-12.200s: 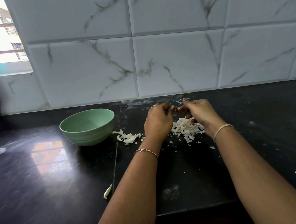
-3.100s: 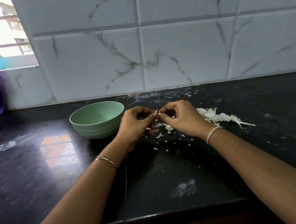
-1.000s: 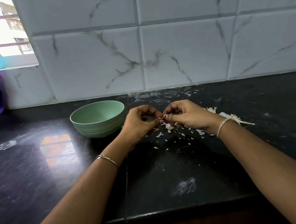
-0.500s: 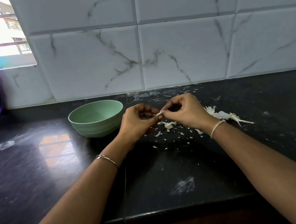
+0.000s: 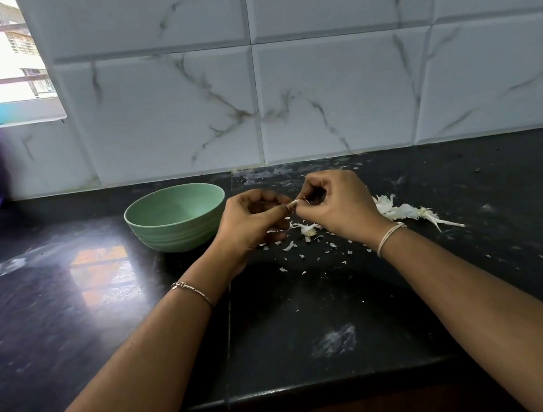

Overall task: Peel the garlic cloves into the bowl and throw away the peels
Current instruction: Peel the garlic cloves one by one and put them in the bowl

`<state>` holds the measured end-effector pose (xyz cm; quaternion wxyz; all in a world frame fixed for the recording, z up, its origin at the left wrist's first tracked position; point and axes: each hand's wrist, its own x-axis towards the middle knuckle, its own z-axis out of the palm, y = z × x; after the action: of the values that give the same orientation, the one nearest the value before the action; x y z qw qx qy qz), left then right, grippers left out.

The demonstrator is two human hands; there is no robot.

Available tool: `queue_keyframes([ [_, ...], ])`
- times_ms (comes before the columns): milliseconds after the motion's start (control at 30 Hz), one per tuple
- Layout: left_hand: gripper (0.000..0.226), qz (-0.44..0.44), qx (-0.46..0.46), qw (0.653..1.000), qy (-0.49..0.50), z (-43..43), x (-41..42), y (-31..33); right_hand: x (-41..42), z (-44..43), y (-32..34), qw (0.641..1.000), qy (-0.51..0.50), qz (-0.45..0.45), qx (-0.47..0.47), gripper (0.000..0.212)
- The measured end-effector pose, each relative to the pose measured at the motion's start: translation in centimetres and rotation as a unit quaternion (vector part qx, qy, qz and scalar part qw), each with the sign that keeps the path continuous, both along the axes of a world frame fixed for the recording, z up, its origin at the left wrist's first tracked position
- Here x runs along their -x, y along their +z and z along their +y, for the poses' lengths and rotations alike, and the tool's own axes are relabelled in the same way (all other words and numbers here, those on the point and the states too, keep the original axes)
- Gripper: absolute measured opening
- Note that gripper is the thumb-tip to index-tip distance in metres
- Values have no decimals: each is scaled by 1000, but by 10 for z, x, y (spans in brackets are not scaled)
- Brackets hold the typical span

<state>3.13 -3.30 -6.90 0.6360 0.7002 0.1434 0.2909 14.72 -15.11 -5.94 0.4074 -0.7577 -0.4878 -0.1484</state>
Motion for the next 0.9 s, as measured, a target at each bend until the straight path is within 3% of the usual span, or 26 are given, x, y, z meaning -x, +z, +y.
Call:
queue_keyframes([
  [333,8,8,18,999,-30,0,3,0,-1,-2,2,957,133,247,-69,8],
  [467,11,9,13,1000,-21,-1,2,1,-1,-1,1,957,135,248,-72,15],
  [900,17,13,46,999,-21,-1,2,2,-1,-1,0,973,124,190,-42,5],
])
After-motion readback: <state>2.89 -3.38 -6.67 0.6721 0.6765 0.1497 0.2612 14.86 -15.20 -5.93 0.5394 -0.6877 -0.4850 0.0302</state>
